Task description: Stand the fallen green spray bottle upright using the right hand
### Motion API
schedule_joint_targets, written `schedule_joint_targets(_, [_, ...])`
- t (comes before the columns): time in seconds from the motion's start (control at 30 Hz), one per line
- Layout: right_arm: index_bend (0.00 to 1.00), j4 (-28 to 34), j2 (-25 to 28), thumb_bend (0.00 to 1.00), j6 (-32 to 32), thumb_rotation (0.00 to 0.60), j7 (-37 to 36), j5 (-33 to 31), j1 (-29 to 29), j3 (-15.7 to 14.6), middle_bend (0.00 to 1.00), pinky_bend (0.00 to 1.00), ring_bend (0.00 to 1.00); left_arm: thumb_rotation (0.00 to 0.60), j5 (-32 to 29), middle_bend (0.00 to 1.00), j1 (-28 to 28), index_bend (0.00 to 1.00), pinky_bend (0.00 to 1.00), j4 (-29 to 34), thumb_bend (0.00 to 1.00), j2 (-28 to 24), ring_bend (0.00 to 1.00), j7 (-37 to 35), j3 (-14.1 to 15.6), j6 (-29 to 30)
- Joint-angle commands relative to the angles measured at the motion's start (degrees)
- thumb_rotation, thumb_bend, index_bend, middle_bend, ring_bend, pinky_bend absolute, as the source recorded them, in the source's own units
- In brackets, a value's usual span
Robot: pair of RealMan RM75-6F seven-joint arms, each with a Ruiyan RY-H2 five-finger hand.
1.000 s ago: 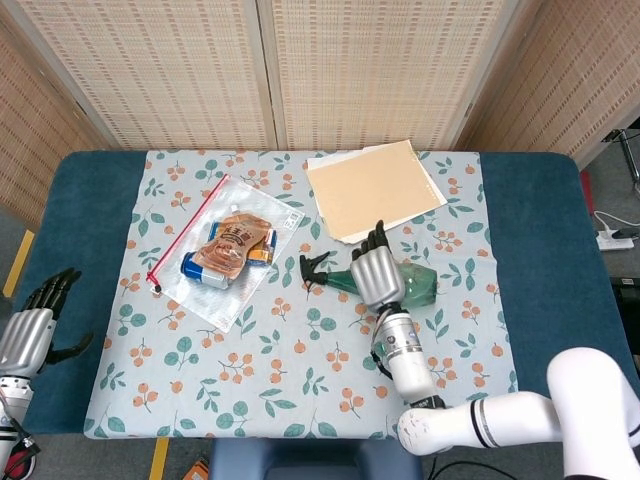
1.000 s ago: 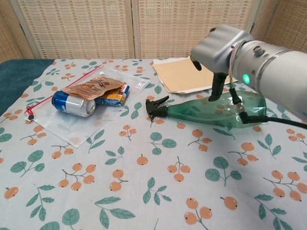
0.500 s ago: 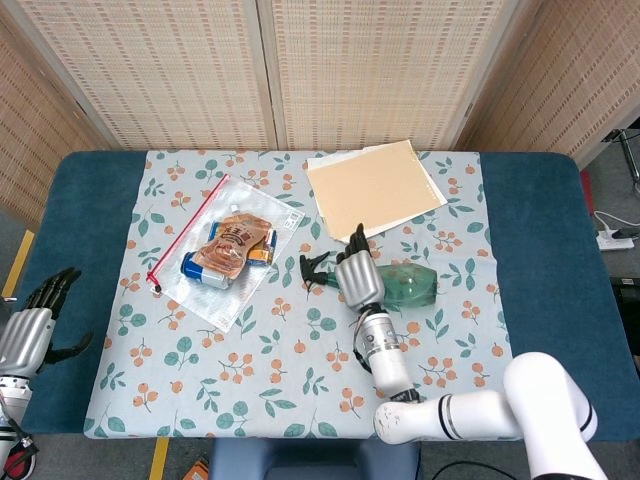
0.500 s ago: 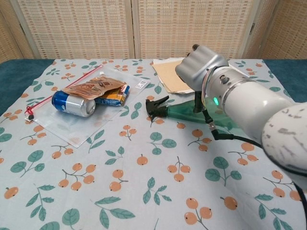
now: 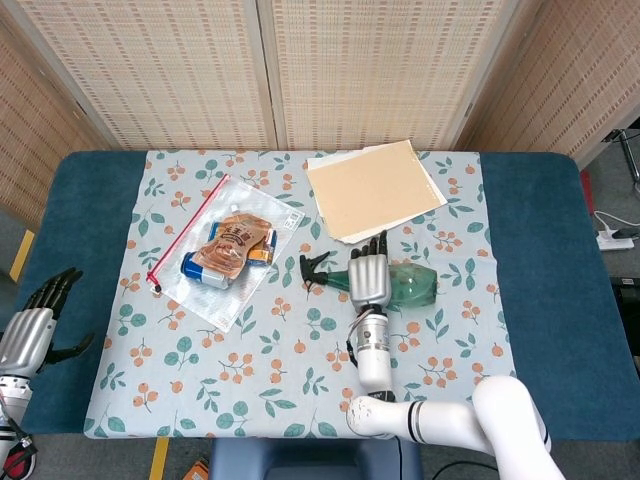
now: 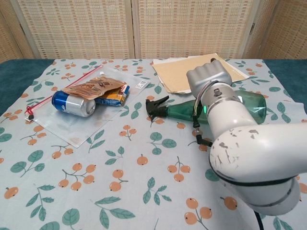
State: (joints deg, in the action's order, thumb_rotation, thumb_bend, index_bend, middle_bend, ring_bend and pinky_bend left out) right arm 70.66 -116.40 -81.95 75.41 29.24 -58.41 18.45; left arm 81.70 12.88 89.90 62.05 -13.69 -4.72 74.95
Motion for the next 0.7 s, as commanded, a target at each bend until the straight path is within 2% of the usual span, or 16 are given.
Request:
schedule_joint_targets(0.03, [0.28,-2.11,-2.07,0.0,1.87,0.6,-3.91,0.55,0.45,2.03,0.29,0.0,0.12,0.6,0.02,0.0,0.08,0.0,0.11,-0.15,0.26,0.0,0.0,0.04,0.01,-0.11])
schedule_joint_targets(0.33, [0.28,-9.61,-4.51,0.0,4.96,0.6,-6.08,3.75,0.16,2.34,0.29,0.0,0.12,0.6,0.3,0.0,0.03,0.0,0.11,-0.22,0.26,0.03,0.0,0.22,0.22,0.08])
schedule_joint_targets(0.5, [0.3,-15.34,-7.11,0.0,8.45,0.6,-9.18,5.79,-0.66,3.22,0.29,0.0,0.12,0.6,0.09,0.0,0.14,0.0,0.12,-0.23,0.26,0.0,0.0,0.06,0.26,-0.3])
schedule_joint_targets(0.7, [0.29,-20.78,-10.45,0.0,11.56,0.6,-9.17,6.8,-2.45,4.52,0.29,0.0,0.12,0.6,0.11,0.0,0.23,0.0,0.12,-0.36,0.26,-0.12,0.0,-0.62,0.29,-0.53])
